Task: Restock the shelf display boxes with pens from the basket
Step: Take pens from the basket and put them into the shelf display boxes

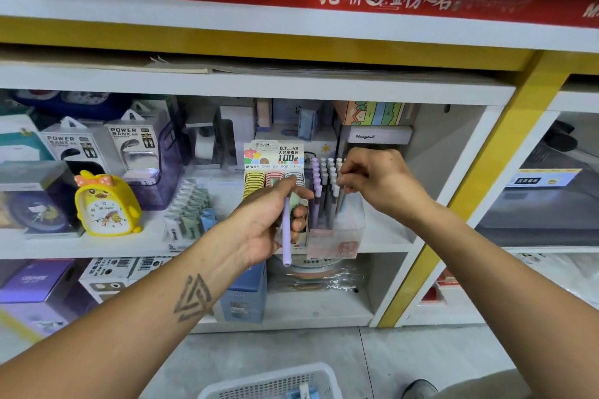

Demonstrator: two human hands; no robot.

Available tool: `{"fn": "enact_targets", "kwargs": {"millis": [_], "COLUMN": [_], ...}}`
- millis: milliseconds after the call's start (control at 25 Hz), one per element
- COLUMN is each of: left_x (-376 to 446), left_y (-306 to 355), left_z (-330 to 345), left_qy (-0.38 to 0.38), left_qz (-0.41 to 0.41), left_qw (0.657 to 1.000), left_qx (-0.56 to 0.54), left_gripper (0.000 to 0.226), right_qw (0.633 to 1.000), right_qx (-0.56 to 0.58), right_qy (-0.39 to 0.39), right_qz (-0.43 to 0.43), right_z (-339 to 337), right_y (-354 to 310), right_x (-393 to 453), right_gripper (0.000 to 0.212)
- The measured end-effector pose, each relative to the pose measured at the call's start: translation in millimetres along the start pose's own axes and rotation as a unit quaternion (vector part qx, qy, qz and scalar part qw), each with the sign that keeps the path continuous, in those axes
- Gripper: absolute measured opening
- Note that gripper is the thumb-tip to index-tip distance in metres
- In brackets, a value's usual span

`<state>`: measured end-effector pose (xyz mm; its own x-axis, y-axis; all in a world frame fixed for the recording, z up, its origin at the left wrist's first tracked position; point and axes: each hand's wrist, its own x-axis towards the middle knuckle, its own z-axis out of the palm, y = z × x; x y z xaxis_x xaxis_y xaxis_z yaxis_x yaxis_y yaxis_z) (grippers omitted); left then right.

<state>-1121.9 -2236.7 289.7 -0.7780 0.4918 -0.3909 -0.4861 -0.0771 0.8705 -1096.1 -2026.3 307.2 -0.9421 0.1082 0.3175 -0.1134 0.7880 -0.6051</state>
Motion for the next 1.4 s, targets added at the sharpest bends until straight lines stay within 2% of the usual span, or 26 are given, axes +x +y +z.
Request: {"fn": "enact_targets", "kwargs": {"millis": [520,600,680,800,840,920,1000,1120,1240,1320,1400], "left_x": [-2,-4,-5,-5,-4,-2,-2,-5,-8,-5,-3], "left_y": [-3,-2,-2,-2,-3,-4,-6,-6,-3,4,12], "left_z": [1,0,0,-1,0,1,2,2,2,-1,-9], "left_qy": [0.019,0.003,-0.014,-0.05,-0.061,-0.073,-0.087,-0.118,-0.101,-0.049,-0.017], "left_qz": [0.029,0.024,0.023,0.036,0.044,0.058,0.068,0.076,0.07,0.051,0.03], "left_qw": [0.999,0.999,1.0,0.998,0.997,0.994,0.99,0.986,0.989,0.997,0.999], "left_qx": [-0.034,-0.03,-0.011,0.016,0.027,0.057,0.082,0.093,0.082,0.035,-0.034], "left_gripper": [0.043,0.04,0.04,0.044,0.048,0.053,0.044,0.034,0.049,0.057,0.045], "right_qw": [0.999,1.0,0.998,0.986,0.988,0.999,0.995,0.98,0.943,0.911,0.906], "right_qx": [0.036,0.009,-0.045,-0.164,-0.149,-0.032,0.085,0.153,0.301,0.396,0.419], "right_qy": [-0.014,-0.014,-0.016,-0.038,-0.026,0.0,-0.048,-0.129,-0.141,-0.109,-0.033], "right_qz": [0.017,0.022,0.032,-0.002,-0.016,-0.032,-0.019,-0.01,0.017,0.039,0.052], "right_z": [0,2,3,3,2,3,5,13,12,6,-2], "right_y": [-4,-4,-1,-3,-6,-19,-33,-44,-42,-37,-28], "right_x": [0,1,4,3,2,-2,-4,-7,-5,-2,3], "right_gripper": [0.02,0.018,0.007,0.023,0.025,0.02,0.017,0.02,0.014,0.008,0.008]}}
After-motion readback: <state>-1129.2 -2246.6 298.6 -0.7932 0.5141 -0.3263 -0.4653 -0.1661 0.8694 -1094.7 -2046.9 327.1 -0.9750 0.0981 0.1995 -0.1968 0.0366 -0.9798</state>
